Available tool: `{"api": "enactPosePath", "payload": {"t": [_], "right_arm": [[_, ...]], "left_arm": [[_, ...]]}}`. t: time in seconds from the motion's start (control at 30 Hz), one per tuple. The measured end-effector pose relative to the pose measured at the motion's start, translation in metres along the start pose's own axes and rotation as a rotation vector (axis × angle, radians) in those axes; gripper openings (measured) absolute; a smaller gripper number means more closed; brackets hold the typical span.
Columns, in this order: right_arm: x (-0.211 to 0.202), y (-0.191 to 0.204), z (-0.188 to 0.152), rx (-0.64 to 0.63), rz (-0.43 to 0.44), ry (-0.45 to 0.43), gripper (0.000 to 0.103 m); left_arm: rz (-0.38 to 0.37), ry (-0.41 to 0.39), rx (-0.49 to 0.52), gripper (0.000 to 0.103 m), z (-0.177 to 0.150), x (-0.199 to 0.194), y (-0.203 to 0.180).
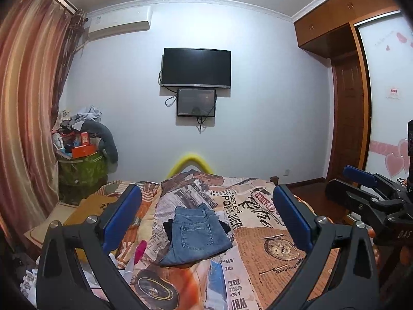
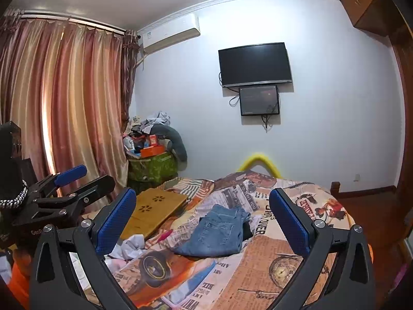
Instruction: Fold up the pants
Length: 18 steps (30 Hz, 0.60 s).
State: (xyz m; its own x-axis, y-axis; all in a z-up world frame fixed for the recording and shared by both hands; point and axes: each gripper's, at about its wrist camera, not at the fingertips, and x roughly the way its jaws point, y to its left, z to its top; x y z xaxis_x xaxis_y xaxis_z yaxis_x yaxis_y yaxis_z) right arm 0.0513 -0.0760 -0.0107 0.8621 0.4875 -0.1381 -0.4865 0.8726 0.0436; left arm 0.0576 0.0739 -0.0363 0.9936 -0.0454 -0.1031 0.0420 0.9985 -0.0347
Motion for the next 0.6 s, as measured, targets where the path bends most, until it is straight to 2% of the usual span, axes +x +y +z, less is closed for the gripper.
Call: {"api": "enactPosePath", "payload": {"t": [0.6], "right_arm": [[0.0006, 0.0035, -0.0022, 0.011, -0.012, 0.01, 0.102]], "left_arm": [[-0.016, 0.01, 0.005, 0.103, -0.0025, 0.0025, 0.0028]]}}
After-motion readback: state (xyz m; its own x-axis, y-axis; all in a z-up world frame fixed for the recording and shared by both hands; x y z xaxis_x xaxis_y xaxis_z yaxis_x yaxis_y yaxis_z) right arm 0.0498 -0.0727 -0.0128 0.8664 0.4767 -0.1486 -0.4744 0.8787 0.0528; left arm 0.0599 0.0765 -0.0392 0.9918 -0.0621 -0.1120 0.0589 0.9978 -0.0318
